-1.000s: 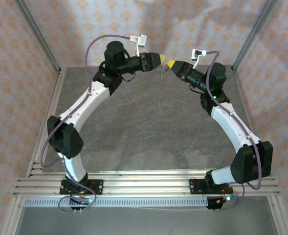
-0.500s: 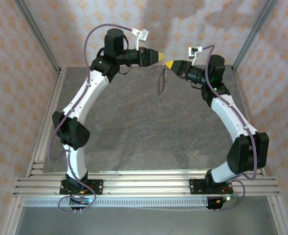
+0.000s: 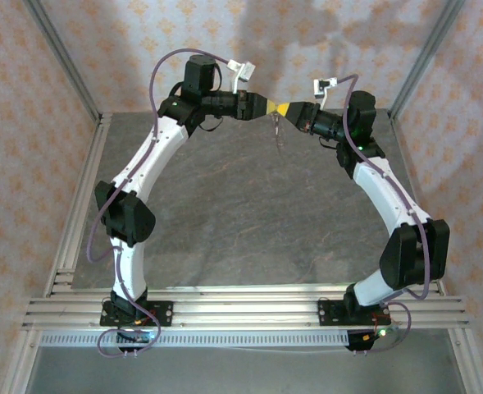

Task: Put the keys on the keyring

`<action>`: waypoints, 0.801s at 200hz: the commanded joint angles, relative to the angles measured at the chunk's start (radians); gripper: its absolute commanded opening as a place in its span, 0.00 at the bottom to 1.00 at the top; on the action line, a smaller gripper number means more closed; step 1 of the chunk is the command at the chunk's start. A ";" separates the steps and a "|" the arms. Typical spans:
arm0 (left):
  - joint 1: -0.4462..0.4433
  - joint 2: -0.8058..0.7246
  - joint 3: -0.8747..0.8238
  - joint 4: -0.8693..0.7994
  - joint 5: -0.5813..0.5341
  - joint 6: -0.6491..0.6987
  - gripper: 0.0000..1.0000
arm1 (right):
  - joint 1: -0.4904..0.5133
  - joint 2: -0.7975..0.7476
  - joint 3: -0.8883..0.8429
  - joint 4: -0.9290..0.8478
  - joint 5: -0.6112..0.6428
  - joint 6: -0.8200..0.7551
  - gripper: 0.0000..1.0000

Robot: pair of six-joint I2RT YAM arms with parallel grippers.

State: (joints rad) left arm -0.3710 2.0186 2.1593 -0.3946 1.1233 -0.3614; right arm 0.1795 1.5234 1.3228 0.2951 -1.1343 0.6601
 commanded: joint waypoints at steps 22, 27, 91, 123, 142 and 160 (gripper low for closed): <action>-0.017 0.008 0.040 0.026 0.052 -0.005 0.36 | -0.006 0.001 0.029 0.082 -0.025 0.013 0.00; -0.020 0.009 0.040 0.026 0.053 -0.004 0.34 | -0.005 0.002 0.030 0.084 -0.024 0.013 0.00; -0.040 0.011 0.049 0.033 0.065 -0.005 0.06 | -0.005 0.001 0.021 0.084 -0.019 0.012 0.00; -0.050 0.007 0.052 0.035 0.058 -0.006 0.00 | -0.006 -0.001 0.019 0.084 -0.019 0.012 0.00; -0.058 0.001 0.047 0.041 0.041 -0.006 0.00 | -0.014 -0.010 0.024 0.065 -0.002 0.017 0.00; -0.062 -0.015 0.021 0.081 0.020 -0.025 0.00 | -0.049 -0.060 -0.010 0.071 0.062 0.034 0.27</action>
State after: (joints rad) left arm -0.3988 2.0190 2.1742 -0.3882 1.1400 -0.3687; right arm 0.1661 1.5280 1.3220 0.3206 -1.1389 0.6765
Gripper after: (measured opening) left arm 0.043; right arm 0.128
